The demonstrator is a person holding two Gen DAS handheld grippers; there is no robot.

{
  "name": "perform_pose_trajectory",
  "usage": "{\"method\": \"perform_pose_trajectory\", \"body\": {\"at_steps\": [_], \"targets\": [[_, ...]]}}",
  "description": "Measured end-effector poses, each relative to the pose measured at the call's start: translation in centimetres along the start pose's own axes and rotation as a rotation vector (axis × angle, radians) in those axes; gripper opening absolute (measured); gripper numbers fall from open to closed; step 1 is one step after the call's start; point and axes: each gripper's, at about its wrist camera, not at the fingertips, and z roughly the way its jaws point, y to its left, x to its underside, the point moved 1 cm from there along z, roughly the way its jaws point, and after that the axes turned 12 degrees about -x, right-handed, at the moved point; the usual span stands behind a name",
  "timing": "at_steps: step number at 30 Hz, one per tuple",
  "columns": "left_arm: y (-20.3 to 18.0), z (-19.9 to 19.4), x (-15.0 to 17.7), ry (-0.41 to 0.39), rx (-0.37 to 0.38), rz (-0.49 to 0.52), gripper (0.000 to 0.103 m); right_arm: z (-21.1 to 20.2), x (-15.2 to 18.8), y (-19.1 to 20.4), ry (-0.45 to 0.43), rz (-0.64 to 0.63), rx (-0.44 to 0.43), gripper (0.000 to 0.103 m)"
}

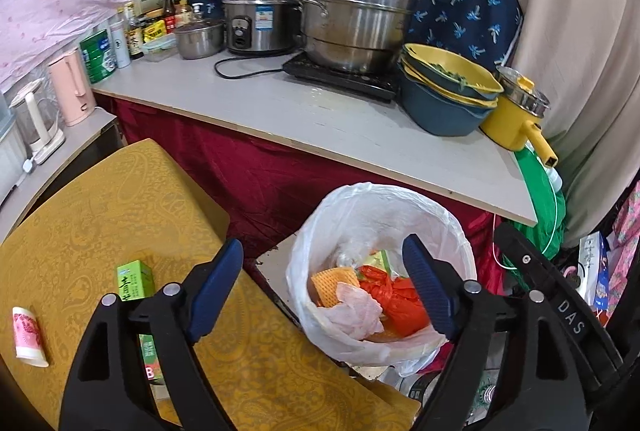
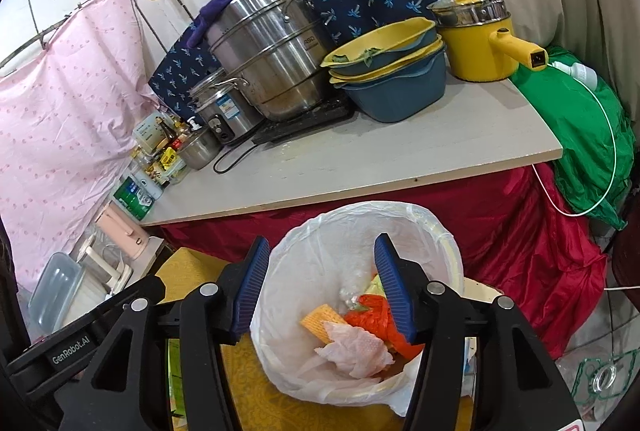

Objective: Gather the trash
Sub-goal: 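Move both open tools back over the cup and box on the table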

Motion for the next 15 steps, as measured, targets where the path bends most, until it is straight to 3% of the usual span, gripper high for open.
{"method": "perform_pose_trajectory", "body": {"at_steps": [15], "targets": [[11.0, -4.4, 0.6, -0.067, -0.109, -0.171, 0.086, -0.9, 1.6, 8.3, 0.027, -0.112, -0.117, 0.055]]}}
